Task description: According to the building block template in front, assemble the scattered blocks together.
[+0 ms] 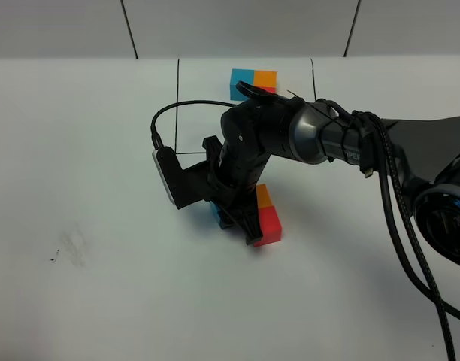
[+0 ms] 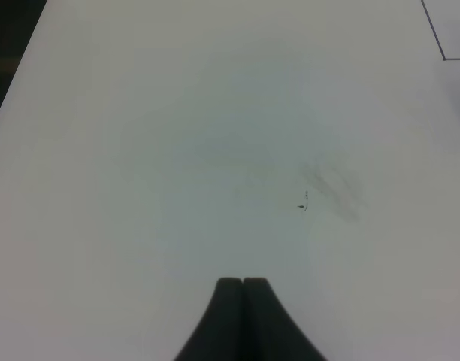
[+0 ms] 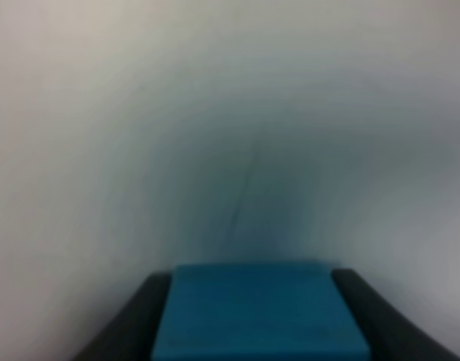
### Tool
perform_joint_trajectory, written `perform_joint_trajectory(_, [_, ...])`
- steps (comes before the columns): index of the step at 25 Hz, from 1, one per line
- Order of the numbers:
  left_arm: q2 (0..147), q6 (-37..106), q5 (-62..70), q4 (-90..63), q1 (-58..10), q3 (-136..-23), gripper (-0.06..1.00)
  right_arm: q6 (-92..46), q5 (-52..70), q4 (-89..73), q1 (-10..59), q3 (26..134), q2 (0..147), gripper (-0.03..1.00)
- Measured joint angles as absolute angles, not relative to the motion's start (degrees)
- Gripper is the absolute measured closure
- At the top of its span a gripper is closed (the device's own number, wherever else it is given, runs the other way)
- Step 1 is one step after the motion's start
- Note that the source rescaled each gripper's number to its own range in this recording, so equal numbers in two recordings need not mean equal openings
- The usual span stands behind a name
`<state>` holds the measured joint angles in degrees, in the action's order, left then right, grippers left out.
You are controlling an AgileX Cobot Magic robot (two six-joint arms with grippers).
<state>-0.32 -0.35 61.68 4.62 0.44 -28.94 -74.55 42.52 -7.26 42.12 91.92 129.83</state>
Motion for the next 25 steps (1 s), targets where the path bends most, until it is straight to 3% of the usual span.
perform_joint_trajectory(25, [-0.32,-0.35,61.68,4.62,0.44,-28.94,0.94,-71.94,45.91,-8.38,41.36,92.36,130.3,0.52])
